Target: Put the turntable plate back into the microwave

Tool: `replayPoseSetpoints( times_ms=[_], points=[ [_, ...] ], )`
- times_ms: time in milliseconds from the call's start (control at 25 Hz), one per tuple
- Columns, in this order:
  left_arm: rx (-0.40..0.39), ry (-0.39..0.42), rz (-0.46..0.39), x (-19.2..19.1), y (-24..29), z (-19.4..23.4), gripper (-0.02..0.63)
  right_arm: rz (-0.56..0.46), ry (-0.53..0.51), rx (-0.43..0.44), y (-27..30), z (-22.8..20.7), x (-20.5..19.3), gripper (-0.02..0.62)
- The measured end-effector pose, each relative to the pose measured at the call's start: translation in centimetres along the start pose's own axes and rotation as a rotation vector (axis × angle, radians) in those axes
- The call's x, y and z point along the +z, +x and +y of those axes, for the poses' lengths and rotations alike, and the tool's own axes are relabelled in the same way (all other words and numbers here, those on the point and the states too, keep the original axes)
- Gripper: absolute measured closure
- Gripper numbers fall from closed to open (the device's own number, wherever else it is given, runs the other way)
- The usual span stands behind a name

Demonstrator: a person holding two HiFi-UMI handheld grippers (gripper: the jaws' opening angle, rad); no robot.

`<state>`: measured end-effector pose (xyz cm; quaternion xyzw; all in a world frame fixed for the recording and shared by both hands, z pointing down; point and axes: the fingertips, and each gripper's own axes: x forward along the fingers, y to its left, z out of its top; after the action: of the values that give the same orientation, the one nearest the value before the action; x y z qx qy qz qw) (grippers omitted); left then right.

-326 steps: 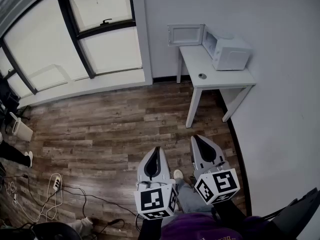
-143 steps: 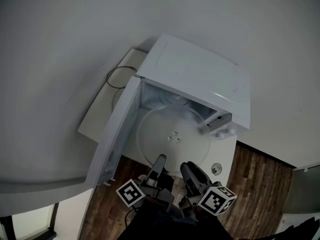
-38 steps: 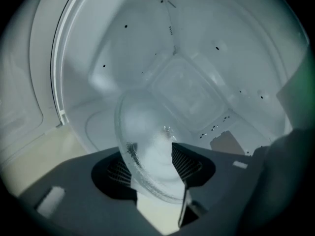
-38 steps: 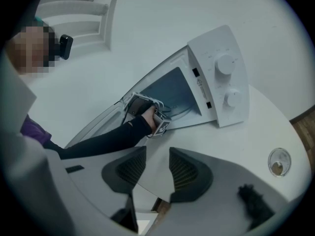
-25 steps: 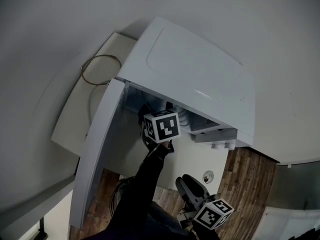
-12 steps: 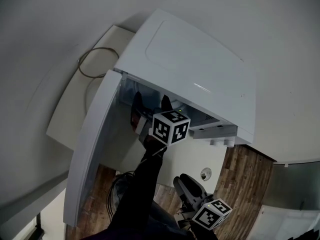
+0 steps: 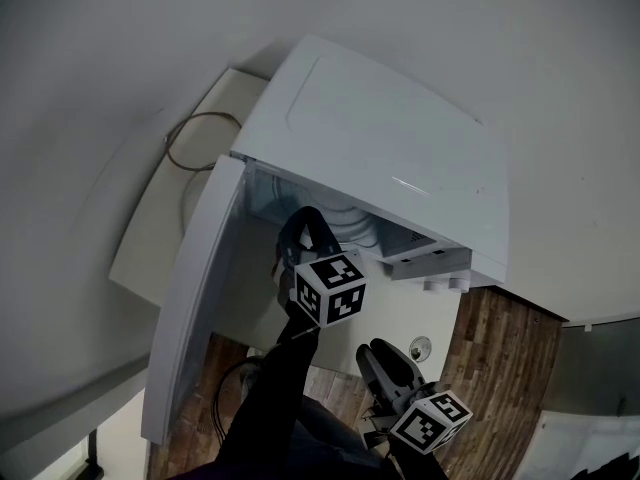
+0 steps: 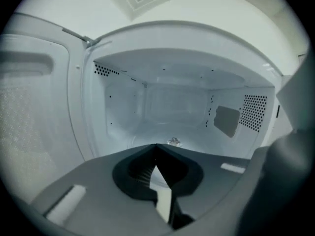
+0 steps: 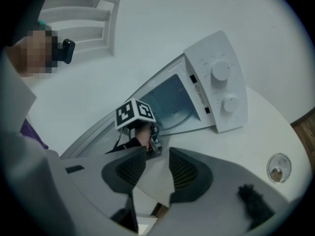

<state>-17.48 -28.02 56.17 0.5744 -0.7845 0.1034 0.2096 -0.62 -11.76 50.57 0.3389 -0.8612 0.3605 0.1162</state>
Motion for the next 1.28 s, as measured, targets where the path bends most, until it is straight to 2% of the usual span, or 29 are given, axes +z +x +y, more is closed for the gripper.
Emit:
replayPoseSetpoints(
  times_ms=[120,240,320,400,480,560,680,880,1000,1280],
  points=[
    [-0.092,-0.053,0.01,-0.2,-2.3,-0.6,0.597,-0.053,-0.031,0.011,0.4,0.5,1.8,0.442],
    [-0.257,-0.13,0.004,1.0,-6.5,-1.9,0.598,-0.125,-0.089,0.006,0.4,1.6,4.6,0.469],
    [-0.397,-0.181,-0.038,3.1,-9.9,-3.3,0.598,-0.191,-0.166,-0.037,0.0,2.3,7.1,0.55],
    [-0.529,-0.216,-0.112,6.0,-13.3,-4.7,0.598,-0.26,-0.263,-0.076,-0.6,3.5,9.8,0.567],
    [-0.598,-0.2,-0.19,8.7,-16.5,-5.4,0.598,-0.324,-0.343,-0.089,-1.3,5.4,11.9,0.581],
    [-0.609,-0.147,-0.271,10.8,-19.3,-5.6,0.598,-0.383,-0.416,-0.086,-2.2,7.6,13.4,0.586],
    [-0.561,-0.033,-0.38,12.8,-22.7,-5.2,0.598,-0.451,-0.505,-0.096,-3.4,10.0,14.8,0.586],
    [-0.489,0.071,-0.414,14.2,-25.6,-4.6,0.6,-0.518,-0.499,-0.093,-5.3,11.2,16.3,0.586],
    [-0.474,0.09,-0.486,15.3,-26.2,-4.2,0.599,-0.566,-0.508,-0.09,-6.5,11.8,17.0,0.586],
    [-0.48,0.064,-0.496,15.6,-26.5,-4.4,0.598,-0.577,-0.515,-0.082,-7.5,12.1,16.6,0.588]
  ],
)
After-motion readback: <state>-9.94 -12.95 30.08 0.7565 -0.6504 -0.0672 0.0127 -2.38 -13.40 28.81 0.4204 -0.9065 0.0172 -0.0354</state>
